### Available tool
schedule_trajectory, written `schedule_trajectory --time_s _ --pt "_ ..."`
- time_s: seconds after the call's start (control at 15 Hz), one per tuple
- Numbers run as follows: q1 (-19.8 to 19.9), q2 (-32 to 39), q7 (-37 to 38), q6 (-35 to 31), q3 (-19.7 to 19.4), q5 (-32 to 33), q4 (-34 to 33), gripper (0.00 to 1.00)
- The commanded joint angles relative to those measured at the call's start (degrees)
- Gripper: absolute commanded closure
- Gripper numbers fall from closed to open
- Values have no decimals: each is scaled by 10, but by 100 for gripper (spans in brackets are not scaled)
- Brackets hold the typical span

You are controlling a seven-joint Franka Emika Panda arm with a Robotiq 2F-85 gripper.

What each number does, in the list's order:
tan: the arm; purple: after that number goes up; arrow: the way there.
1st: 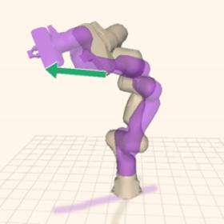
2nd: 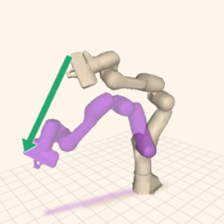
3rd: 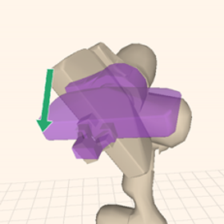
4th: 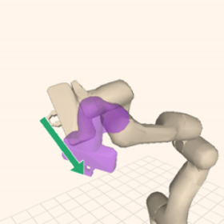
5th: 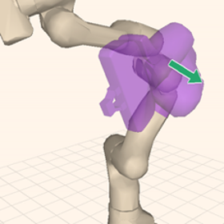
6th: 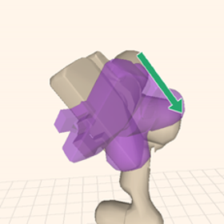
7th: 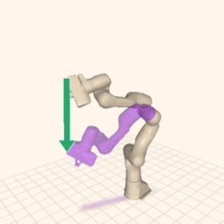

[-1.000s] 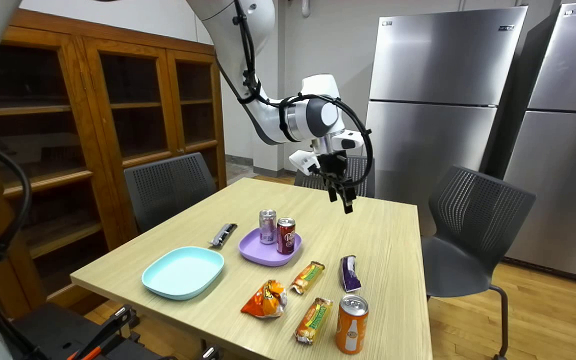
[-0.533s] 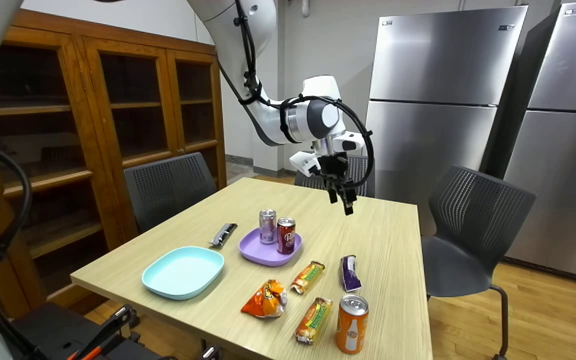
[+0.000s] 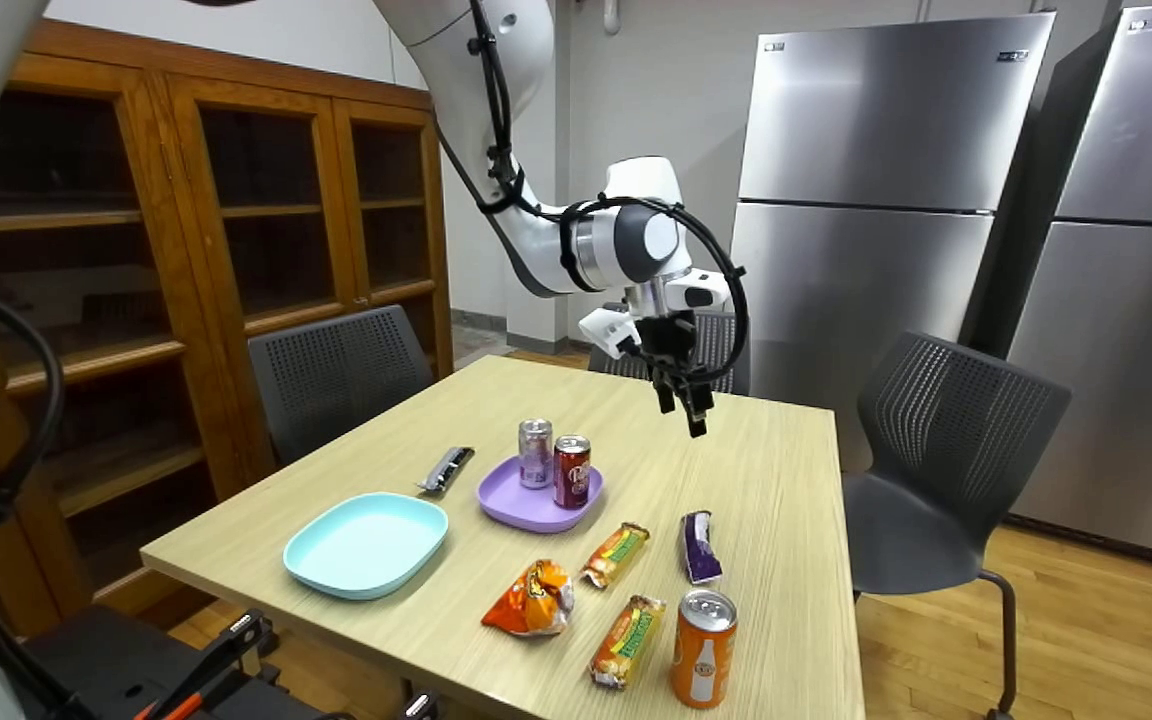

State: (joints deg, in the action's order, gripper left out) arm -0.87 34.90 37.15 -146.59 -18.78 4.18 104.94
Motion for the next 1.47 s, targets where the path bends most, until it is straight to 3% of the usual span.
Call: schedule_trajectory --time_s 0.0,0.93,1.4 --pt "6 -27 -5 -3 -1 2 36 0" --pt "43 -126 -44 -26 -11 0 169 0" --pt "76 -175 -125 -23 -19 6 218 0"
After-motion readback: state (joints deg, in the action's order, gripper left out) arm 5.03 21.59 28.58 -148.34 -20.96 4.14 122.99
